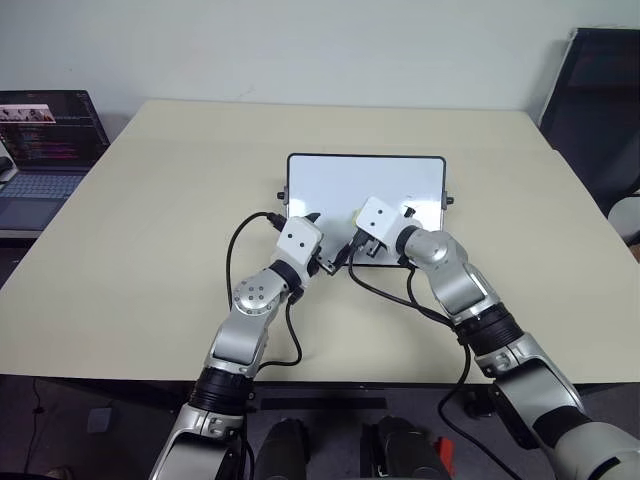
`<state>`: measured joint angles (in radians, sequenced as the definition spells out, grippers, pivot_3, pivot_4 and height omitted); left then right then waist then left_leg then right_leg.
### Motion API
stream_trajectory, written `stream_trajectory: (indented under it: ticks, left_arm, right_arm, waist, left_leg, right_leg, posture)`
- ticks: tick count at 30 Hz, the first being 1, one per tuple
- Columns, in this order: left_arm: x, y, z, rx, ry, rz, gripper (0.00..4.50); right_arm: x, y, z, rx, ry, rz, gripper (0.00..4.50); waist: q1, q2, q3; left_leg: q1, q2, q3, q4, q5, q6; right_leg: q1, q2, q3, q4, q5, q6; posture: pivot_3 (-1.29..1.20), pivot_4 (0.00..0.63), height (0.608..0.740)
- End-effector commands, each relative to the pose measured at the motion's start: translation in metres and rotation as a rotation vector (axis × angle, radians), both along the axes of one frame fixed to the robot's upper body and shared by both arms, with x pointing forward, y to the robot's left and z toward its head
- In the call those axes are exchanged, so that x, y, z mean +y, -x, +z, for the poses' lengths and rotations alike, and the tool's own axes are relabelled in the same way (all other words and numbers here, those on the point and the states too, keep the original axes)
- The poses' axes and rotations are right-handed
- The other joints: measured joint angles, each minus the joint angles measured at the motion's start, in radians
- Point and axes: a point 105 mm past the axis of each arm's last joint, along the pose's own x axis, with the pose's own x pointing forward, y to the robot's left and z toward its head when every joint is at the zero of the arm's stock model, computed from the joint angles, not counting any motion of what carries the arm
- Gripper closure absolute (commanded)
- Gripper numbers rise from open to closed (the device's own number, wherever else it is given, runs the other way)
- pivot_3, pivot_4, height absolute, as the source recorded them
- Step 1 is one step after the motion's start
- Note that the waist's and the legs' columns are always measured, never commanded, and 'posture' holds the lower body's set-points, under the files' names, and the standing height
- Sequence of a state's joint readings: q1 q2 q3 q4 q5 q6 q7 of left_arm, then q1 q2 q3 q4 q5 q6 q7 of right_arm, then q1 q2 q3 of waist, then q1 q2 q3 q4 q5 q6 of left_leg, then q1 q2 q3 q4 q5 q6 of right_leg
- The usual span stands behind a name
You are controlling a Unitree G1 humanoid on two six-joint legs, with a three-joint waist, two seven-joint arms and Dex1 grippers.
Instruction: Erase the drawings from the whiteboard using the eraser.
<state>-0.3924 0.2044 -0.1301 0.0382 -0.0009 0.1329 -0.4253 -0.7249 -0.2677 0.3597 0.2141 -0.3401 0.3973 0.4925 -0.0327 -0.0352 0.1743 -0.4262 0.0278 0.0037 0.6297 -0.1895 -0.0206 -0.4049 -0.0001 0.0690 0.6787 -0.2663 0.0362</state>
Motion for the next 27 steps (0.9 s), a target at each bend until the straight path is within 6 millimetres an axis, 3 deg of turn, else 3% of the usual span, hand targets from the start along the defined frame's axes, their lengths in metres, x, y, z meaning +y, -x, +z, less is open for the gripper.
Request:
stream_trajectory:
  ticks: [1,8,14,16,27]
  left_arm:
    - [0.0,0.005,0.012,-0.047,0.007,-0.008,0.0]
    - [0.001,0.005,0.011,-0.041,0.006,-0.005,0.0]
    - [0.003,0.005,0.012,-0.044,0.003,0.001,0.0]
    - [0.003,0.006,0.012,-0.044,0.003,0.004,0.0]
    - [0.007,0.008,0.011,-0.041,0.002,0.019,0.0]
  right_arm:
    - [-0.014,-0.001,-0.002,0.008,0.016,-0.052,3.48]
    - [-0.018,-0.025,0.052,-0.188,-0.128,-0.14,3.48]
    - [-0.016,-0.039,0.08,-0.291,-0.189,-0.168,3.48]
    - [-0.015,-0.04,0.077,-0.275,-0.184,-0.165,3.48]
    - [-0.011,-0.022,0.015,-0.05,-0.042,-0.096,3.48]
  waist:
    - [0.0,0.0,0.0]
    - [0.0,0.0,0.0]
    - [-0.002,0.0,0.0]
    - [-0.002,0.0,0.0]
    - [-0.002,0.0,0.0]
  left_leg:
    - [0.0,0.0,0.0,0.0,0.0,0.0]
    - [0.0,0.0,0.001,0.0,0.0,0.0]
    - [0.0,0.0,0.001,-0.002,0.0,0.0]
    - [-0.001,0.0,0.001,-0.003,0.0,0.0]
    - [-0.001,0.0,0.0,-0.002,0.0,0.0]
  right_leg:
    - [0.0,0.0,0.0,0.0,0.0,0.0]
    - [0.0,0.0,0.0,0.0,0.0,0.0]
    - [-0.001,0.0,0.001,-0.001,0.0,0.0]
    - [-0.002,0.0,0.001,-0.001,0.0,0.0]
    - [-0.001,0.0,0.0,-0.001,0.0,0.0]
  posture:
    - [0.0,0.15,0.74]
    - [0.0,0.15,0.74]
    - [0.0,0.15,0.74]
    - [0.0,0.15,0.74]
    - [0.0,0.15,0.74]
